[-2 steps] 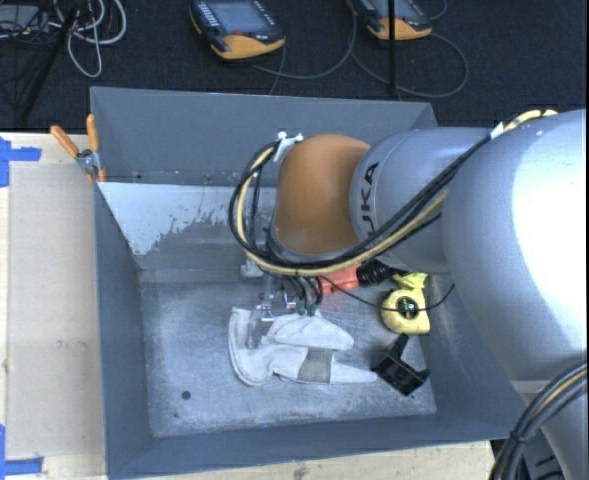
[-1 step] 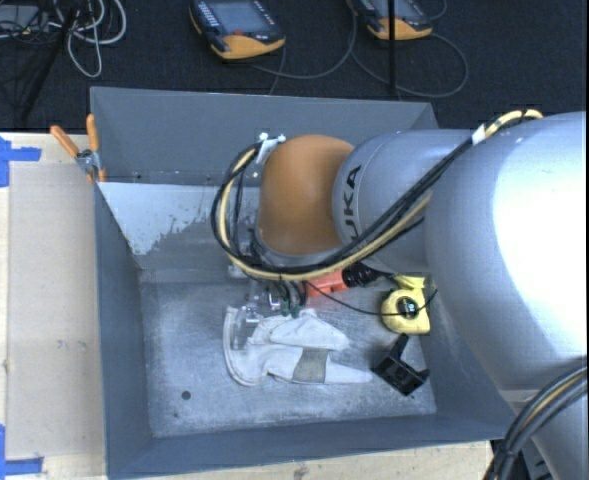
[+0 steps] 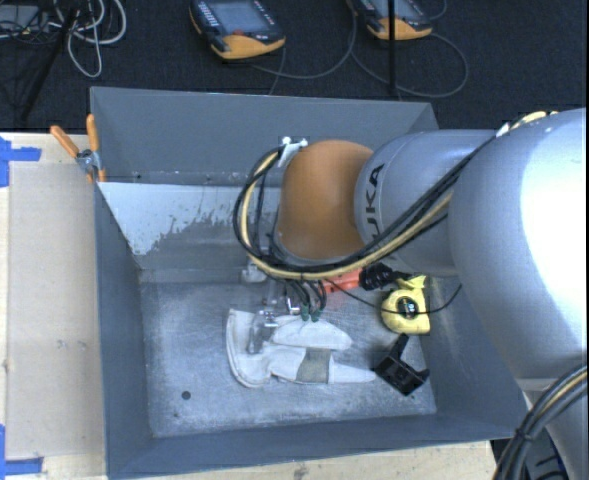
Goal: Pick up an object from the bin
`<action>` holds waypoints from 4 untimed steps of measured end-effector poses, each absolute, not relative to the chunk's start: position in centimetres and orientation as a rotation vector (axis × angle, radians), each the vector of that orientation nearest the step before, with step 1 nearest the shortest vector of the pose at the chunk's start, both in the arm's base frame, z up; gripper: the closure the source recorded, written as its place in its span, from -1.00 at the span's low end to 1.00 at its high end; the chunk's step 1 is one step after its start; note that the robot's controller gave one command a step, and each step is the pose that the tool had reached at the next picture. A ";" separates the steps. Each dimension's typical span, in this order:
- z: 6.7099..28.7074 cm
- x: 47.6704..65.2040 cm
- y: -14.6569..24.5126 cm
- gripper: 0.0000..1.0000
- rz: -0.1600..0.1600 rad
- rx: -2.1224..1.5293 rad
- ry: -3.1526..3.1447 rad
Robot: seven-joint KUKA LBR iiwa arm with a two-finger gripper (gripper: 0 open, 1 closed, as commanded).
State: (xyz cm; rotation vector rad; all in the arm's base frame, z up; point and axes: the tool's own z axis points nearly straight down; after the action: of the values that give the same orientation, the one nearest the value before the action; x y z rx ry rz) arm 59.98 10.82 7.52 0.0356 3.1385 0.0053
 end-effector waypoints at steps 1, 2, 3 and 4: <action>7.6 61.9 6.9 1.00 0.007 0.161 3.128; 7.6 61.9 6.9 1.00 0.007 0.162 3.128; 11.8 61.4 6.6 1.00 -0.001 0.142 3.145; 18.6 62.0 6.3 1.00 0.000 0.242 3.136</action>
Offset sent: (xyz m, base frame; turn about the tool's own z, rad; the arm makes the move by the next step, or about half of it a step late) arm 0.0000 0.0000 0.0000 0.0000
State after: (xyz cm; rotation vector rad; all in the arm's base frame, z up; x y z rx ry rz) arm 61.96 6.28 18.64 0.2419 3.1364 -0.0004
